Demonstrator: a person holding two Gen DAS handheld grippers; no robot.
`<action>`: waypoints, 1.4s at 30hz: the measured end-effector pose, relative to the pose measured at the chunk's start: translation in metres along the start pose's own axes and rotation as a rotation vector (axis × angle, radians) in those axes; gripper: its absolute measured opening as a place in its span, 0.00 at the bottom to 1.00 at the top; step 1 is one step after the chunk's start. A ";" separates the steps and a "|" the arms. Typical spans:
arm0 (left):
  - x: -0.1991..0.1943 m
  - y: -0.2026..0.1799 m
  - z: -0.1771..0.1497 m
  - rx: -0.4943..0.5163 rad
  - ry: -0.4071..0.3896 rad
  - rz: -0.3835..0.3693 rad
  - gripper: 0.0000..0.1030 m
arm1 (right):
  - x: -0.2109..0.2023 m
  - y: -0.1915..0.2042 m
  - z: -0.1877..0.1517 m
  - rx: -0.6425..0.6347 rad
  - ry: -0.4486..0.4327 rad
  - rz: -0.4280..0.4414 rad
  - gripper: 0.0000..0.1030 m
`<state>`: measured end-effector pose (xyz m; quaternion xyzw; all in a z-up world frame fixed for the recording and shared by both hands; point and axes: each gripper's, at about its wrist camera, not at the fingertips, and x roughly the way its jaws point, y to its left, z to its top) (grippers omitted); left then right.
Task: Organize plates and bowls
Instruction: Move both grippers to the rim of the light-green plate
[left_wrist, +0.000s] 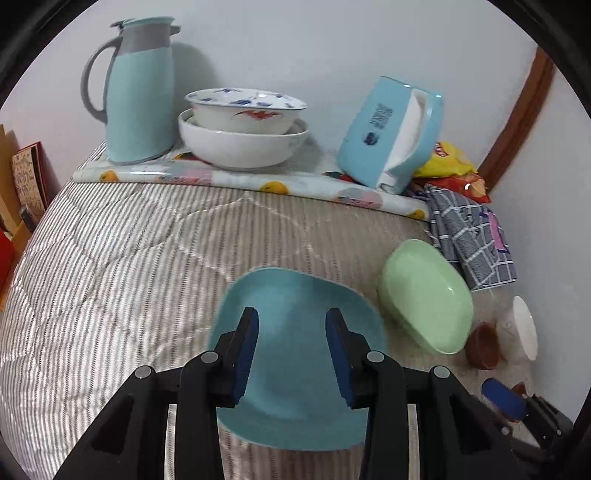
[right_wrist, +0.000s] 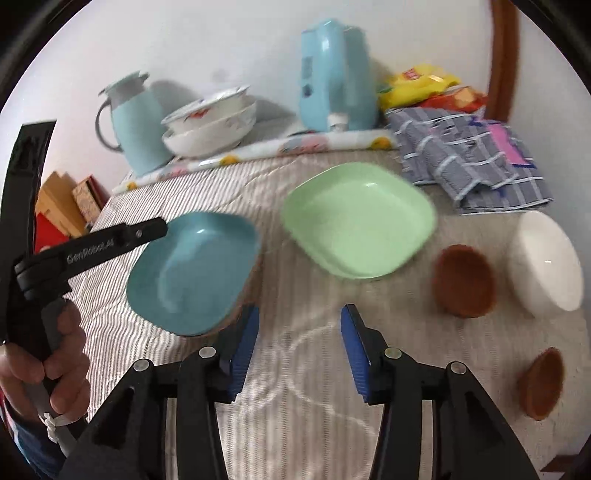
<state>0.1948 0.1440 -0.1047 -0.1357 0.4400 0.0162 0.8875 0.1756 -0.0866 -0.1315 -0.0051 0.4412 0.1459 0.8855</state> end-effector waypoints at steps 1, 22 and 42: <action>-0.001 -0.006 0.000 0.005 -0.003 -0.001 0.35 | -0.004 -0.007 0.000 0.007 -0.009 -0.005 0.45; 0.021 -0.089 0.004 0.069 0.044 -0.004 0.42 | -0.010 -0.094 0.029 0.046 -0.047 -0.077 0.51; 0.080 -0.102 0.020 0.054 0.101 0.020 0.42 | 0.049 -0.112 0.069 0.043 0.003 -0.084 0.42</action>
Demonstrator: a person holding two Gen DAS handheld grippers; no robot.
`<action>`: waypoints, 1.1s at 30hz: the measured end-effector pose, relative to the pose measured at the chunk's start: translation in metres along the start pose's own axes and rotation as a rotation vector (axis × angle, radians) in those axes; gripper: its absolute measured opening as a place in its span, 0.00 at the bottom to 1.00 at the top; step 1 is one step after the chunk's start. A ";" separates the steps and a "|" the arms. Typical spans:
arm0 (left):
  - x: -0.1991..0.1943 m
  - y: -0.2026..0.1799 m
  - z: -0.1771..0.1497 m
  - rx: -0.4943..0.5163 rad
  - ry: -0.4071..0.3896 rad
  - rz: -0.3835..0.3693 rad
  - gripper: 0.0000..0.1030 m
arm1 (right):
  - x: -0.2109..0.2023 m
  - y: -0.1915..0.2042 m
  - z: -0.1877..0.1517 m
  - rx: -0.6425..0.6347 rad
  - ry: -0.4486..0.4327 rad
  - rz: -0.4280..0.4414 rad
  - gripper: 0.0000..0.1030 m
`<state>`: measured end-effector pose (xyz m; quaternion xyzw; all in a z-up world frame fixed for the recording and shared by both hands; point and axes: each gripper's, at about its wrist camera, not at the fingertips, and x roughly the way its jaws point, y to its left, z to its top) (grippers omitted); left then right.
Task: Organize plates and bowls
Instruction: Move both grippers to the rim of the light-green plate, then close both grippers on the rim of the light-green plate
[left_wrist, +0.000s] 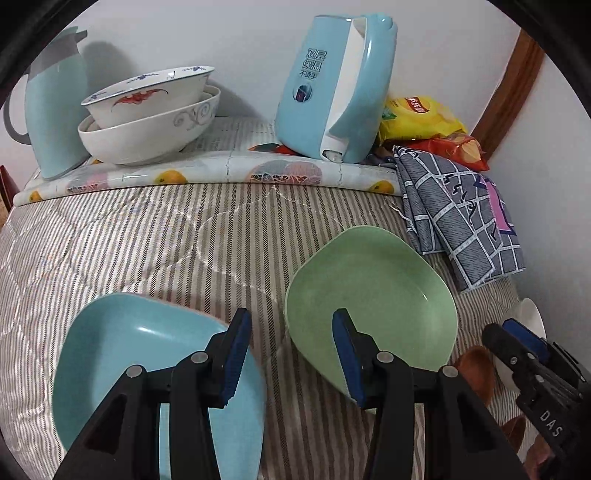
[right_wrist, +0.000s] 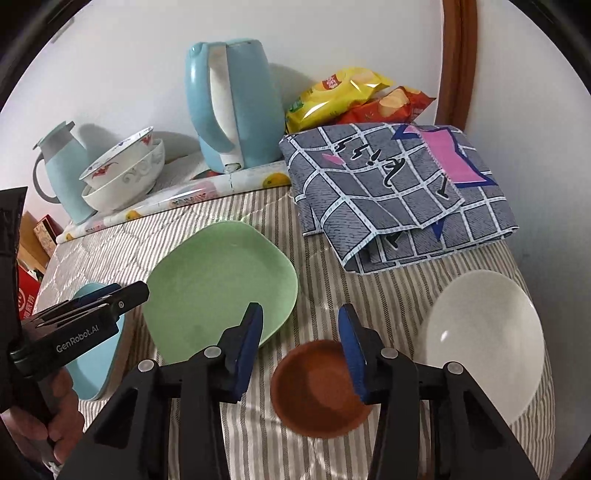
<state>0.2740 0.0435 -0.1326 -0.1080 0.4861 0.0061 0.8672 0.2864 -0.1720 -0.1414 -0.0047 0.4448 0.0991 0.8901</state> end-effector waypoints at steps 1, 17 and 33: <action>0.002 0.000 0.001 -0.002 0.005 -0.001 0.42 | 0.004 0.001 0.002 -0.005 0.003 -0.005 0.42; 0.029 -0.009 0.012 -0.003 0.042 -0.012 0.42 | 0.041 0.006 0.016 -0.031 0.046 -0.006 0.42; 0.055 -0.016 0.014 0.013 0.080 0.026 0.20 | 0.074 0.007 0.014 -0.004 0.121 0.026 0.14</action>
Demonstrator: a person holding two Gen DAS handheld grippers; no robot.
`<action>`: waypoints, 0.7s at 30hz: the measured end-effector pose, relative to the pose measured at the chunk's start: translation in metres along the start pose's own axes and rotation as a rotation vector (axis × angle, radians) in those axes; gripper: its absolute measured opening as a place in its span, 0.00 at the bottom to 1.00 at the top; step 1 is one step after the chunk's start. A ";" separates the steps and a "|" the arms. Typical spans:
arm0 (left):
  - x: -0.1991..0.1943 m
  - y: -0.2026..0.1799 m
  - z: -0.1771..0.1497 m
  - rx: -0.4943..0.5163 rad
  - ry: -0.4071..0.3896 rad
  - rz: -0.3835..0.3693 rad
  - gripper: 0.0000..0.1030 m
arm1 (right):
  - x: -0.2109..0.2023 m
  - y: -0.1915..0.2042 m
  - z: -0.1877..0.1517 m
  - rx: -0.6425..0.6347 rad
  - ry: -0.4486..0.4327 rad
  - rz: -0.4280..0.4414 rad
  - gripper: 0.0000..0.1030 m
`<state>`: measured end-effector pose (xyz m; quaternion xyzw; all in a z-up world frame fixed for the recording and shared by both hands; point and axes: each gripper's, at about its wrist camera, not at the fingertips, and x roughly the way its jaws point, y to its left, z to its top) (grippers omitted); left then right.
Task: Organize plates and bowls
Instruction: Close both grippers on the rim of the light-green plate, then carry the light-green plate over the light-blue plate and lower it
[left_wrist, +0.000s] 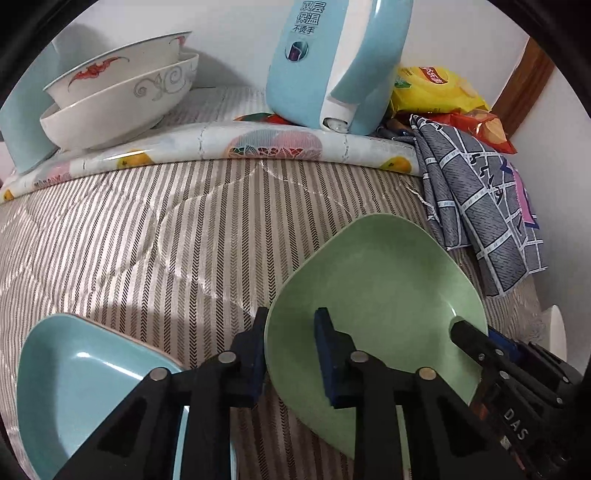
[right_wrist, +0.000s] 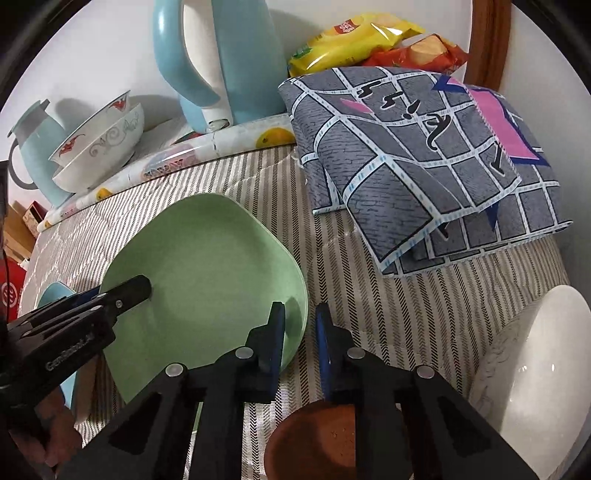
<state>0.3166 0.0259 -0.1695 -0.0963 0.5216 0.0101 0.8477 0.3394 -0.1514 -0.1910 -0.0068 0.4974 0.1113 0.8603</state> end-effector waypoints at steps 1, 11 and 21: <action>0.000 -0.001 0.000 0.004 -0.005 -0.001 0.18 | -0.001 0.001 0.000 -0.005 -0.002 -0.004 0.11; -0.023 -0.004 -0.002 0.001 -0.054 -0.055 0.12 | -0.026 -0.006 -0.003 0.014 -0.062 -0.039 0.09; -0.078 0.002 -0.015 -0.002 -0.112 -0.080 0.12 | -0.083 0.009 -0.015 -0.007 -0.145 -0.053 0.08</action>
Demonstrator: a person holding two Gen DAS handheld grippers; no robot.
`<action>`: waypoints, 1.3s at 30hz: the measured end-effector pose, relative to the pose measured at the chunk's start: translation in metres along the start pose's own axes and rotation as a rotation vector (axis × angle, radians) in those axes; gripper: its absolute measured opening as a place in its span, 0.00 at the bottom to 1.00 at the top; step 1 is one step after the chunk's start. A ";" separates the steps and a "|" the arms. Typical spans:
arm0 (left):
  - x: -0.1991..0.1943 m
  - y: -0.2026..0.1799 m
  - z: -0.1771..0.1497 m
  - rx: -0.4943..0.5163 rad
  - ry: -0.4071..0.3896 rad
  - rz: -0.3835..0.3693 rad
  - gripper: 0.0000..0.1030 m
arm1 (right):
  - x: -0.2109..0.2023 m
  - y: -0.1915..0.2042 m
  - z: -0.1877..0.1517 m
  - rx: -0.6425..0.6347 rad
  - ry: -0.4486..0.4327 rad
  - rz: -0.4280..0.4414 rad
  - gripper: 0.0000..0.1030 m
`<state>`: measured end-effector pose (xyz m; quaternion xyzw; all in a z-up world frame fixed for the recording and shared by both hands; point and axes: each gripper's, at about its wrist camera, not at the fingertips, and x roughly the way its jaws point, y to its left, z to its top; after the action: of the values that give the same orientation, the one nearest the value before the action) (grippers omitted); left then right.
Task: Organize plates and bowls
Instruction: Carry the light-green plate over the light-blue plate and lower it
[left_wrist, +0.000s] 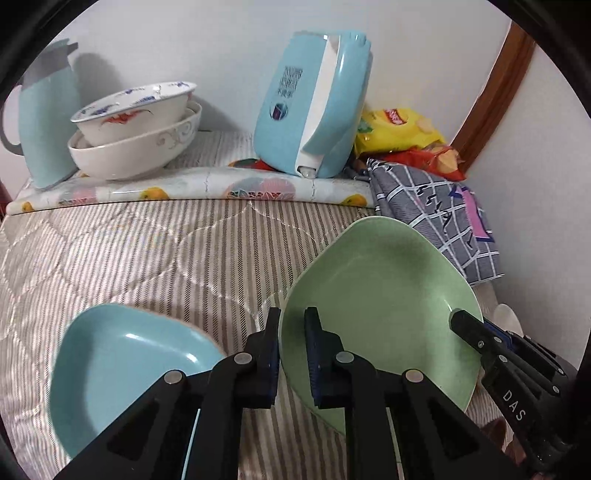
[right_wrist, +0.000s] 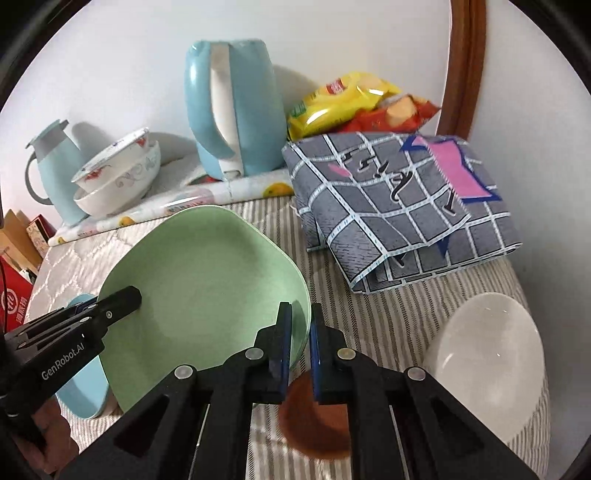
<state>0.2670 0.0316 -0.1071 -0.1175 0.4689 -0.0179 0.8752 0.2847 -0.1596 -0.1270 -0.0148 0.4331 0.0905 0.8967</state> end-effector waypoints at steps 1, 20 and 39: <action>-0.005 0.000 -0.002 0.000 -0.001 0.002 0.12 | -0.004 0.002 -0.001 -0.003 -0.003 0.001 0.08; -0.084 0.025 -0.033 -0.014 -0.060 0.003 0.12 | -0.071 0.045 -0.029 -0.024 -0.068 0.010 0.08; -0.104 0.104 -0.057 -0.107 -0.068 0.093 0.12 | -0.050 0.124 -0.042 -0.114 -0.050 0.095 0.07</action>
<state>0.1534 0.1364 -0.0753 -0.1427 0.4442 0.0517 0.8830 0.1998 -0.0492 -0.1074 -0.0431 0.4049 0.1577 0.8996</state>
